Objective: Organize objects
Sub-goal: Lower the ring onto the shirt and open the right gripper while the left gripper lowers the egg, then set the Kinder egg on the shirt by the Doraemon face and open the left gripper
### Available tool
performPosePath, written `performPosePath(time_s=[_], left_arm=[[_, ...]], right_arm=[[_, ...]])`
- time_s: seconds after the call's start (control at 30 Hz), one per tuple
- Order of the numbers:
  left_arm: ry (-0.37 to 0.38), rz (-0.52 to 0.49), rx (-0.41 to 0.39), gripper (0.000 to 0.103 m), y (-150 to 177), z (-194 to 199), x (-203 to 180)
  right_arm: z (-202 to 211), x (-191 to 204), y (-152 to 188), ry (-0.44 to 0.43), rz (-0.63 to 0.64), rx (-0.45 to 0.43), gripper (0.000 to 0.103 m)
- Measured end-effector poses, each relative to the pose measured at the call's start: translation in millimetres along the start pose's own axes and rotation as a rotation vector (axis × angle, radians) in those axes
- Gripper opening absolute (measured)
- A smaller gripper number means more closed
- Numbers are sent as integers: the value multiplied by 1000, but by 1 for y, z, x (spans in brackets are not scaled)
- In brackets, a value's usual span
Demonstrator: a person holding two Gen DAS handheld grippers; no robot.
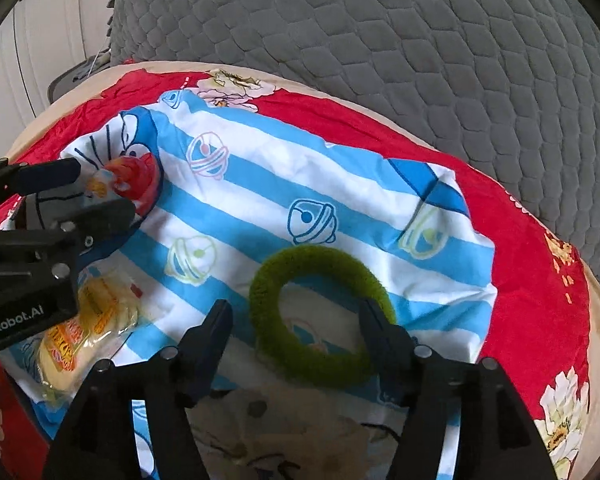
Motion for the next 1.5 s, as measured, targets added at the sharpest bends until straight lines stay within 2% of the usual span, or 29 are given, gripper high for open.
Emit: performPosePath(time_s=[0.2,0.47,0.77,0.83,0.9,0.97,1.07,1.37,1.5], left_arm=[[8,10,22,77,5,3,4],[4,14,27,83,10,12,7],[26,31,52,85,18,15,9],[30,31,54,85,19,16,9],[33,29,52,86,20,17,9],[43,33,50,95,20,20,9],[54,33,45,103,21,24,7],[54,45,51,103,25,34,11],[57,51,47,103,26,44,13]], right_arm=[[9,1,3,23,21,-8,73],[23,-2,6,24,-16,-25,82],[32,-3,10,8,-70,-34,89],[34,-4,10,14,-78,-38,94],[37,-4,9,18,-77,-45,94],[41,-4,8,23,-76,-58,95],[47,-3,7,20,-84,-68,95],[66,2,6,4,-93,-95,95],[81,5,4,4,-89,-120,99]])
Point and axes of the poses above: each gripper's, at about its wrist camera, not at the fingertips, and z roughly against the way its jaws point, x to its left, y to its underside, the point moved 9 cm from there along -z, roughly the way its jaws point, and after that the axes turned 2 degrees about -y, right-handed, at the moved point
